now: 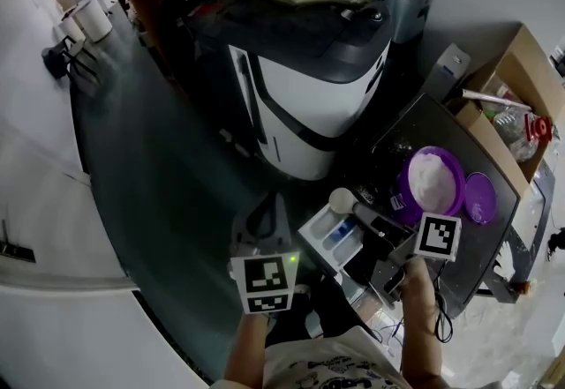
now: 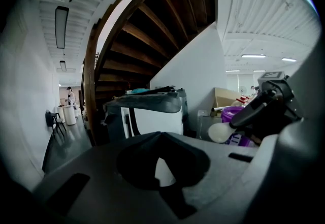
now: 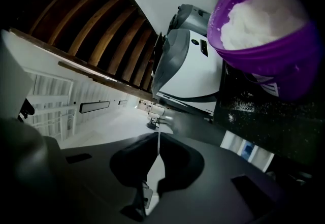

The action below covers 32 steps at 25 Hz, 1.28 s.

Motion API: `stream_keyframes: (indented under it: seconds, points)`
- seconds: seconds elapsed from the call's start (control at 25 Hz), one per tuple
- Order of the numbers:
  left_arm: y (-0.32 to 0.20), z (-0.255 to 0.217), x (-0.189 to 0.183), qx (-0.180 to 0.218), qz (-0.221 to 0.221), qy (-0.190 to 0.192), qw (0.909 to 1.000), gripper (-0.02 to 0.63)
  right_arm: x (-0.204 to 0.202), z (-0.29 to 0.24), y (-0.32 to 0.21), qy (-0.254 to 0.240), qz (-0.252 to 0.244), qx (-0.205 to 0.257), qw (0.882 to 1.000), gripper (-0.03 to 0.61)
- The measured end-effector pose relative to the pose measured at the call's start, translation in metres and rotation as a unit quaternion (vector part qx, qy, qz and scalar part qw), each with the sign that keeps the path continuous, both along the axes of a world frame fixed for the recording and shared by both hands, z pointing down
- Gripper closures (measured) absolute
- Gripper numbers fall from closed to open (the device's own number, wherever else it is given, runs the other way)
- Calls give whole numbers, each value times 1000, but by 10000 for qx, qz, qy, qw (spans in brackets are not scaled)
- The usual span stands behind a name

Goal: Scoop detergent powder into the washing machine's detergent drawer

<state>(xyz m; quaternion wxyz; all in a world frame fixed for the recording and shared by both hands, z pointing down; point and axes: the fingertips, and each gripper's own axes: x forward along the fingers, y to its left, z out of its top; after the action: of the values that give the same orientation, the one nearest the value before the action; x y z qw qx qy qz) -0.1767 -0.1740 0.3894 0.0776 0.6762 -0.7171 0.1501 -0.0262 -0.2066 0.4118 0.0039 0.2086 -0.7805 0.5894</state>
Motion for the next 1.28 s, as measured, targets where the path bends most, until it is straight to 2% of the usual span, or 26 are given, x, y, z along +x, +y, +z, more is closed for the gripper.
stream_keyframes:
  seconds: [0.2,0.6,0.88,1.04,1.28]
  points:
    - [3,9,-7,-68,73,-5,9999,611,-1,16,4,191,124,-92,9997,557]
    - [8,31,-10,-246,240,40,9994,612,1,57,13,1040,280,-181,9940,557]
    - [10,43,-9,-342,296,96,9989,612,-3,74,15,1047,316,-280,9936,557]
    - [10,50,-8,-402,298,123,9987,612,-1,85,17,1236,365,-338,9911,557]
    - [13,62,-9,-495,286,161,9982,612,-10,100,19,1261,213,-169,9917,557]
